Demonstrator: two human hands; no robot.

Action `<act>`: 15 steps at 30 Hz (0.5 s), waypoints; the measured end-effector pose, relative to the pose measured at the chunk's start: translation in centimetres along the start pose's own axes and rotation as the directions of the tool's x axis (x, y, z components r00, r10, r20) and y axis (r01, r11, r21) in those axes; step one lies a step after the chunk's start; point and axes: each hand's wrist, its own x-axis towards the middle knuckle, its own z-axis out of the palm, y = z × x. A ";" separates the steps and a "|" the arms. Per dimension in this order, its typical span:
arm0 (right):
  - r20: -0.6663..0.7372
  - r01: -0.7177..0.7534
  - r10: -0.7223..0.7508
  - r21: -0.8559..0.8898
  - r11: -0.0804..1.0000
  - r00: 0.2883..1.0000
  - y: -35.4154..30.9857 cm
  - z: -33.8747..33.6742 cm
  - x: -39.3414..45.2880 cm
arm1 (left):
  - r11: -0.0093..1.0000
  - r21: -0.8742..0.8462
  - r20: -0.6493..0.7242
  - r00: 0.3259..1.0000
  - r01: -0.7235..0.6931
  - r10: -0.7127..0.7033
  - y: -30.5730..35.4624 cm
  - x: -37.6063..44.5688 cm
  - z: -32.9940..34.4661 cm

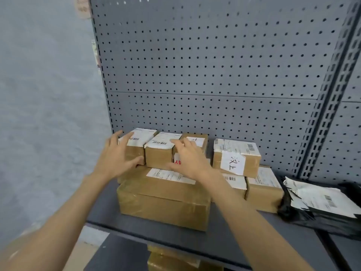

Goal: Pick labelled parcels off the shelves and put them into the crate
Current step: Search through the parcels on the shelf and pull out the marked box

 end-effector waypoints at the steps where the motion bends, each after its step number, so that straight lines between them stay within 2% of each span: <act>1: 0.001 0.010 -0.010 -0.013 1.000 1.000 -0.2 0.5 0.7 | 0.999 -0.034 0.020 0.999 0.030 -0.029 -0.4 0.6 0.5; 4: 0.005 0.017 -0.016 -0.052 0.999 1.000 -0.7 1.6 2.7 | 0.989 -0.101 0.098 0.990 0.107 -0.097 -1.4 2.1 1.6; 9: 0.050 -0.009 0.016 -0.132 0.991 0.999 -1.5 2.5 6.3 | 0.977 -0.163 0.167 0.980 0.134 -0.107 -4.1 5.1 2.6; 12: 0.093 -0.021 0.038 -0.186 0.982 0.995 -2.5 3.1 8.3 | 0.960 -0.237 0.242 0.966 0.147 -0.088 -5.1 6.6 2.5; 15: 0.144 -0.027 0.056 -0.197 0.980 0.988 -3.6 3.9 9.8 | 0.963 -0.239 0.313 0.949 0.123 -0.044 -5.8 7.6 2.4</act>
